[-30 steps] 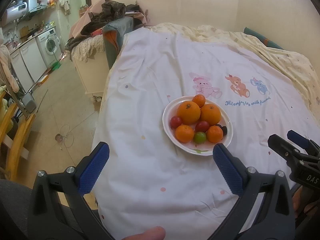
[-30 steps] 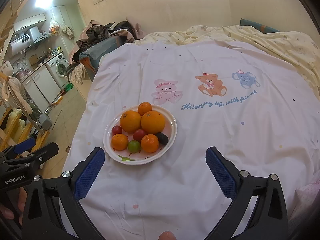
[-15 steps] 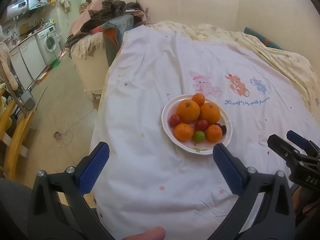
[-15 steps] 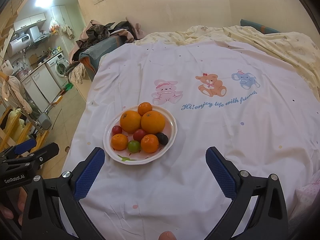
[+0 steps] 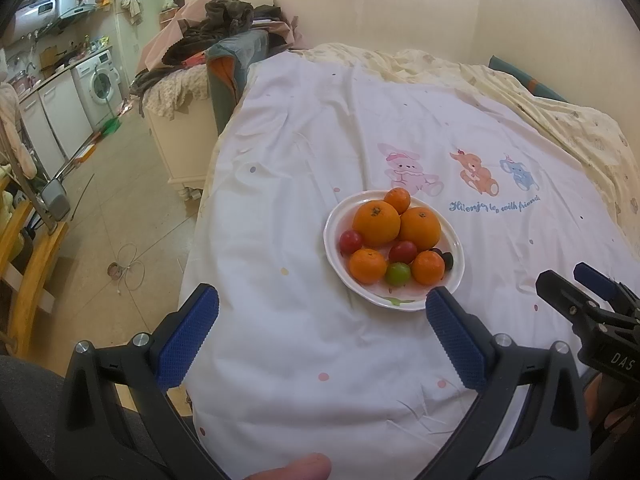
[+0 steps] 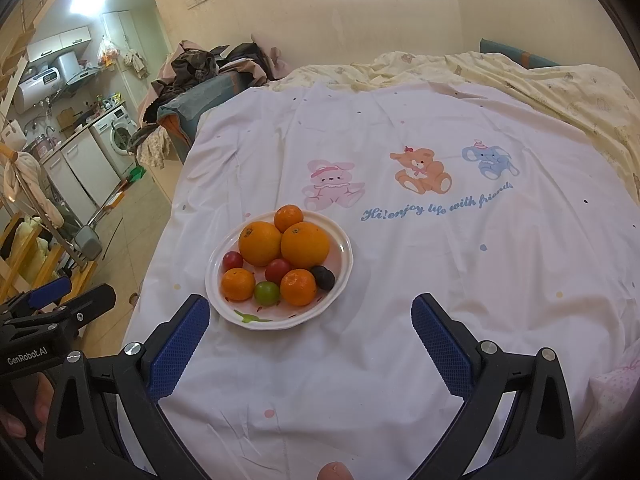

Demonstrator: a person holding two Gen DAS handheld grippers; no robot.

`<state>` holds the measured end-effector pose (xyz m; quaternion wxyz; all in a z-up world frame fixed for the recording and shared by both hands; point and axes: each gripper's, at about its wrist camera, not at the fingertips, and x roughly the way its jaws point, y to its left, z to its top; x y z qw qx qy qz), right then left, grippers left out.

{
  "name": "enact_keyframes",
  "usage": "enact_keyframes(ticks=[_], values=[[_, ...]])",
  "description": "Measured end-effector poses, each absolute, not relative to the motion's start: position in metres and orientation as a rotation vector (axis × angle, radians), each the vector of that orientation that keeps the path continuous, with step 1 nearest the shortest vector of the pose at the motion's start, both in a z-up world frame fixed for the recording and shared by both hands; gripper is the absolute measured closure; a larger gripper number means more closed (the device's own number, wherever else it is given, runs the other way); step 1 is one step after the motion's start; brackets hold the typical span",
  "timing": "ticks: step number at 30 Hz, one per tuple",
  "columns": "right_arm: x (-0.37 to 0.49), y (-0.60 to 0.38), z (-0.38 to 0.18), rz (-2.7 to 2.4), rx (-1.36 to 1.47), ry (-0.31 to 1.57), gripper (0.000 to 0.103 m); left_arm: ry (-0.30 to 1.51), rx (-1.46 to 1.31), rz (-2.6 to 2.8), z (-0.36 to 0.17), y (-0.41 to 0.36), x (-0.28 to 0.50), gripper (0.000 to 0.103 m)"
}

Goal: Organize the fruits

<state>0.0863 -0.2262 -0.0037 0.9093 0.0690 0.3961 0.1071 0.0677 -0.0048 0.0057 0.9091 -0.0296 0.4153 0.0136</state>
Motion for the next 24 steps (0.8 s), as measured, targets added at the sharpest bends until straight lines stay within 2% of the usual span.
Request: enact_keyframes(ticks=[24], values=[[0.0862, -0.2274, -0.0021, 0.225, 0.141, 0.816, 0.0, 0.851, -0.063, 0.036, 0.006, -0.0046, 0.0673, 0.001]])
